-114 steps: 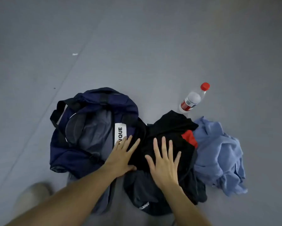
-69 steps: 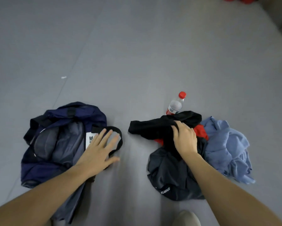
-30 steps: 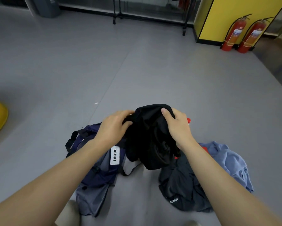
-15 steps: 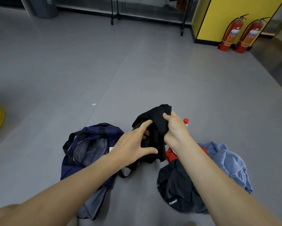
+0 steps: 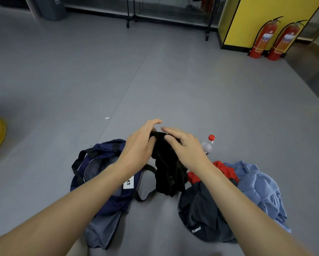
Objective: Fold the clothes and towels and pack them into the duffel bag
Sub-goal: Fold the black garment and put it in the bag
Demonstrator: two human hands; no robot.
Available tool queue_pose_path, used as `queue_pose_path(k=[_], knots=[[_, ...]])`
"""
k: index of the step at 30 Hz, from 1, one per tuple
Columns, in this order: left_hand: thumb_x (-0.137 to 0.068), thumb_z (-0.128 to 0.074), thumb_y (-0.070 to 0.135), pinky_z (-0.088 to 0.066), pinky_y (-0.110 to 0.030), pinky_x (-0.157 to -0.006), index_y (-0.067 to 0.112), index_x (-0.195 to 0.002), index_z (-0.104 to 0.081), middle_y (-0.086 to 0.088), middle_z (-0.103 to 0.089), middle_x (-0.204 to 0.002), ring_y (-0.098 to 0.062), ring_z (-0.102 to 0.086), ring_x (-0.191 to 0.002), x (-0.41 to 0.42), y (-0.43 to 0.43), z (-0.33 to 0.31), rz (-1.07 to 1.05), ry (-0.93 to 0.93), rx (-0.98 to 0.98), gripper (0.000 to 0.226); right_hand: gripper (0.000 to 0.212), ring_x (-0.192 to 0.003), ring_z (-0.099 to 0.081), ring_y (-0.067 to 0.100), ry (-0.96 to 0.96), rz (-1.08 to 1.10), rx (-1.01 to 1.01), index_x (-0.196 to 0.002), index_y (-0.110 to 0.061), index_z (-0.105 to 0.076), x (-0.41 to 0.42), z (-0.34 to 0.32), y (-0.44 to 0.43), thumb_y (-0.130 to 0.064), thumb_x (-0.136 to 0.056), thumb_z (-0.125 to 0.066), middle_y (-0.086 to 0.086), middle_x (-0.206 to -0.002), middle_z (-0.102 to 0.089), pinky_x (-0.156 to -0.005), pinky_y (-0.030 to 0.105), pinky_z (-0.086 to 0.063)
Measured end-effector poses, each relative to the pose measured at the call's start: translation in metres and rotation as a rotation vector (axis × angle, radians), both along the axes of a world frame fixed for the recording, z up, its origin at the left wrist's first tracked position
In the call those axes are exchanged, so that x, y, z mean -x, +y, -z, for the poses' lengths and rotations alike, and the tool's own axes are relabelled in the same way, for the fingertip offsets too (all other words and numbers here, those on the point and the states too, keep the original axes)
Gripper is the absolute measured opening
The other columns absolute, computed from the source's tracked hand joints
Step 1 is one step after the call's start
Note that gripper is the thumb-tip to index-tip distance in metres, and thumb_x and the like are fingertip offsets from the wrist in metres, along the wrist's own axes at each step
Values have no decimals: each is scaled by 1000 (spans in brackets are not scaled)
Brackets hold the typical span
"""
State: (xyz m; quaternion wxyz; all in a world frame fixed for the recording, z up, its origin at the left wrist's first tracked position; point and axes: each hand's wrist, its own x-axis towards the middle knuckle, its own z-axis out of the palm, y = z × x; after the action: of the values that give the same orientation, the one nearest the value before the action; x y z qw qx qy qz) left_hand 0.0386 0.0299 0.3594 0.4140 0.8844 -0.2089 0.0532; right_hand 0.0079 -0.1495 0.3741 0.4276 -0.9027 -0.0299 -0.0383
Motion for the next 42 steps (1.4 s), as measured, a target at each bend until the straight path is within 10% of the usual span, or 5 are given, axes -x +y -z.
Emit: queue_pose_path(k=[18, 23, 28, 34, 42], knots=[[-91, -70, 21, -57, -45, -88, 29, -99, -71, 11, -75, -91, -8, -71, -91, 9, -5, -14, -111, 304, 384, 12, 4, -98, -59, 0, -63, 35, -33, -93, -32, -57, 0, -5, 4, -30, -93, -60, -18, -96, -63, -82, 33, -53], [-92, -67, 20, -53, -27, -84, 27, -104, -68, 16, -71, -97, -4, -66, -94, 8, -3, -18, -40, 57, 104, 15, 26, -90, -61, 1, -78, -22, 129, -104, -40, -61, 1, -16, 3, -59, -86, -59, -22, -93, -65, -80, 30, -52], [-86, -74, 35, -47, -18, -72, 30, -93, -54, 13, -65, -86, -7, -63, -84, 7, -5, -15, -57, 98, 129, 22, 14, -77, -62, 7, -235, -12, 239, -94, -32, -69, 4, -20, 3, -38, -96, -57, -15, -82, -69, -72, 37, -51], [-93, -63, 32, -51, -40, -85, 30, -90, -63, 11, -70, -86, -16, -65, -90, -1, 8, 0, 10, 221, -150, 4, 13, -86, -64, 3, -274, 78, -30, -96, -29, -69, 4, -34, -12, -22, -95, -59, -22, -90, -69, -77, 26, -49], [-98, -45, 18, -50, -41, -82, 34, -117, -57, 13, -68, -107, -18, -63, -99, -3, 10, -13, 80, -61, -188, 27, 40, -83, -56, 2, 54, -47, 282, -122, -47, -47, 11, -18, -28, -38, -84, -56, -21, -108, -57, -78, 29, -45]])
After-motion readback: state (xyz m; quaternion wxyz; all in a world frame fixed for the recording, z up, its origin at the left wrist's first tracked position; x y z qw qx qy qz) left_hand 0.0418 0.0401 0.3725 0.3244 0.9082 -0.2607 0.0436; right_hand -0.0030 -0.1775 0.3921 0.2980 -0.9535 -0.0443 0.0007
